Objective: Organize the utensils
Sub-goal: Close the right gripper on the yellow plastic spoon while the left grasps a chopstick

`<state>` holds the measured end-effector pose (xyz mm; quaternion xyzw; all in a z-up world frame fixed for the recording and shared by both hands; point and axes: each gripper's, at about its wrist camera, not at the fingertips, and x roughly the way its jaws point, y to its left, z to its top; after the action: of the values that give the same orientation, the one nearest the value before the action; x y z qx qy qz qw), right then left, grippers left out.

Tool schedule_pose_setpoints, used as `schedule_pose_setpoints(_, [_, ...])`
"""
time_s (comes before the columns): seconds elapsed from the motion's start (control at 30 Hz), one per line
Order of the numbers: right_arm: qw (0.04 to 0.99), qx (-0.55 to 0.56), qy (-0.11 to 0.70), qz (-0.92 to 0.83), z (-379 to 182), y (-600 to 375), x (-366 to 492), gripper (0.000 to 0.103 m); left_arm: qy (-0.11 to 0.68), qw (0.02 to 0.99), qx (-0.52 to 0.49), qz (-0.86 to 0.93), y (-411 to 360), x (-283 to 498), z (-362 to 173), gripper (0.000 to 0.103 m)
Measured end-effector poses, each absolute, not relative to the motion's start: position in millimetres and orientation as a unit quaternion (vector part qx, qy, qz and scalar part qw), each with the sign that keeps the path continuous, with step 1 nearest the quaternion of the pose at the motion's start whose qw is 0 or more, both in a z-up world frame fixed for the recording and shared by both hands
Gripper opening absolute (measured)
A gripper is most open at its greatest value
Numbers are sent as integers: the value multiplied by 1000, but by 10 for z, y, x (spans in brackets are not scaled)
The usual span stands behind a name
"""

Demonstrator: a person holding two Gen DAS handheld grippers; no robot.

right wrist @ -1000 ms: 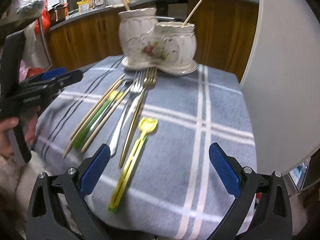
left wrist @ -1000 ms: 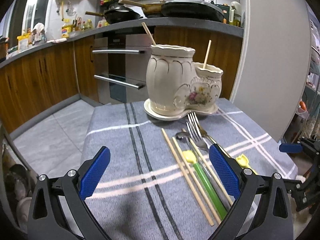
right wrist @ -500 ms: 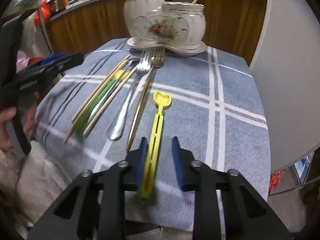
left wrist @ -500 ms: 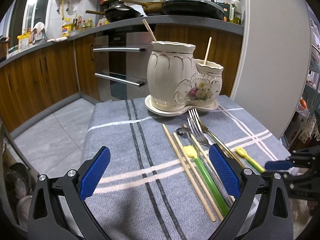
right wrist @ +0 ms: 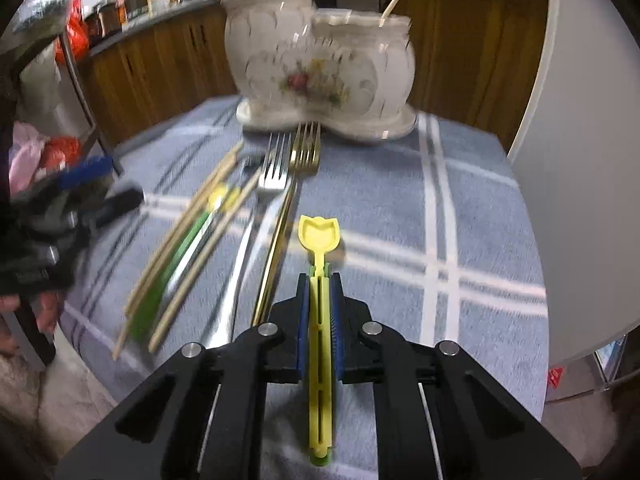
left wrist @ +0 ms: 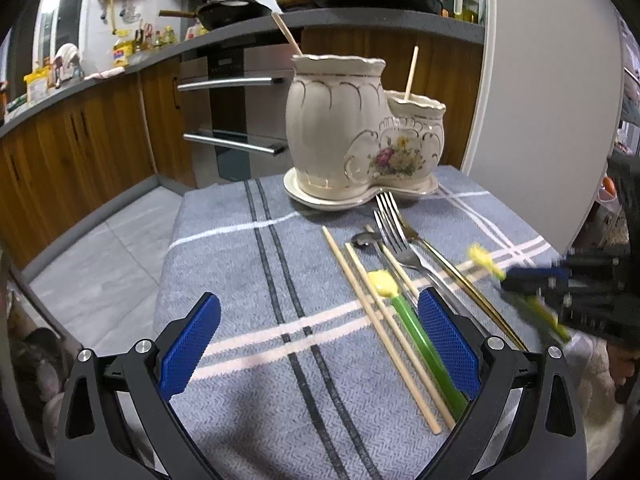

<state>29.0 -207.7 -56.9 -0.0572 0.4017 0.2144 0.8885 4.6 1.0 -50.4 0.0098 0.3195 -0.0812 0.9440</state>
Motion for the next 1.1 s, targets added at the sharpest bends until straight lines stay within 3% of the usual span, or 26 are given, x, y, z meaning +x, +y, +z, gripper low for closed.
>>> schedule_pose_setpoints(0.3, [934,16,279,221,-387,-2270,310,10,364,930,12,-54,-107,92,-552,92])
schedule_pose_setpoints(0.43, [936,33,255,239,-368,-2349,259,10,387,921,2,-40,-131,101,-587,68])
schedule_pose_setpoints(0.6, [936,33,243,252,-333,-2377,141,10,404,914,7,-32,-261,111,-605,58])
schedule_pose_setpoints(0.73, [931,46,245,265,-340,-2447,121,10,422,906,27,-23,-397,152,-634,36])
schedule_pose_setpoints(1.1, [926,69,237,287,-283,-2627,89,10,458,888,34,3,-442,433,-661,33])
